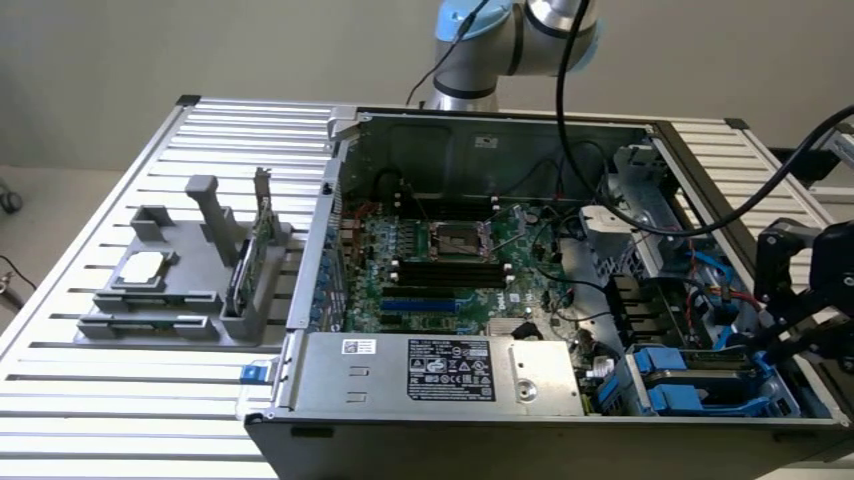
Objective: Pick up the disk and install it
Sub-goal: 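Insert the first disk wire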
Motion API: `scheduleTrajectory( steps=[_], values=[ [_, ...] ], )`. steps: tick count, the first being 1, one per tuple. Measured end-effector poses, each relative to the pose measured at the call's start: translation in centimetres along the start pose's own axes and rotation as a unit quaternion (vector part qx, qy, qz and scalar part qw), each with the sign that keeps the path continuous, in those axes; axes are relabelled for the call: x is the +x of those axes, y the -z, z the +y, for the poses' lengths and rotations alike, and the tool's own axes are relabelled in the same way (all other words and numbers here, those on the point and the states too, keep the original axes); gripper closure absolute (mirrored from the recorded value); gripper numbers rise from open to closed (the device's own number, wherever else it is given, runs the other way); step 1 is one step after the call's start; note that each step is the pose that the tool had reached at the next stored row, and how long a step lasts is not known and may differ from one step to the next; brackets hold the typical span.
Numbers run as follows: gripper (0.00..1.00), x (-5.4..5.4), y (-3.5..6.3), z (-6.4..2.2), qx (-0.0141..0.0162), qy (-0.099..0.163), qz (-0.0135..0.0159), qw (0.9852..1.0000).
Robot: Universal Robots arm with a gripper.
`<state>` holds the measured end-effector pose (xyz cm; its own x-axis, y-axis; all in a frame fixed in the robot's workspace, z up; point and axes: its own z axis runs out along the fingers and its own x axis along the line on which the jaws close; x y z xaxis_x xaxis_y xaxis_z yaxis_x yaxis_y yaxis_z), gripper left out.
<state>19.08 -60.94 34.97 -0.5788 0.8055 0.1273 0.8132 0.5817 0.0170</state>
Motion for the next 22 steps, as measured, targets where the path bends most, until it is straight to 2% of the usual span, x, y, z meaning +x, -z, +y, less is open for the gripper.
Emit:
scheduleTrajectory(
  steps=[2, 5, 6, 13, 19, 22],
  values=[
    [0.78, 0.03, -0.07, 0.02, -0.0010, -0.001, 0.0032, 1.0000],
    [0.76, 0.07, -0.11, 0.05, -0.0024, -0.001, 0.0061, 1.0000],
    [0.69, 0.07, -0.13, 0.05, -0.0029, -0.002, 0.0071, 1.0000],
    [0.69, 0.02, -0.55, 0.05, -0.0063, -0.003, 0.0133, 0.9999],
    [0.69, -0.06, -0.84, 0.19, -0.0113, -0.002, 0.0214, 0.9997],
    [0.69, -0.22, -0.89, 0.42, -0.0126, -0.002, 0.0233, 0.9996]
  ],
)
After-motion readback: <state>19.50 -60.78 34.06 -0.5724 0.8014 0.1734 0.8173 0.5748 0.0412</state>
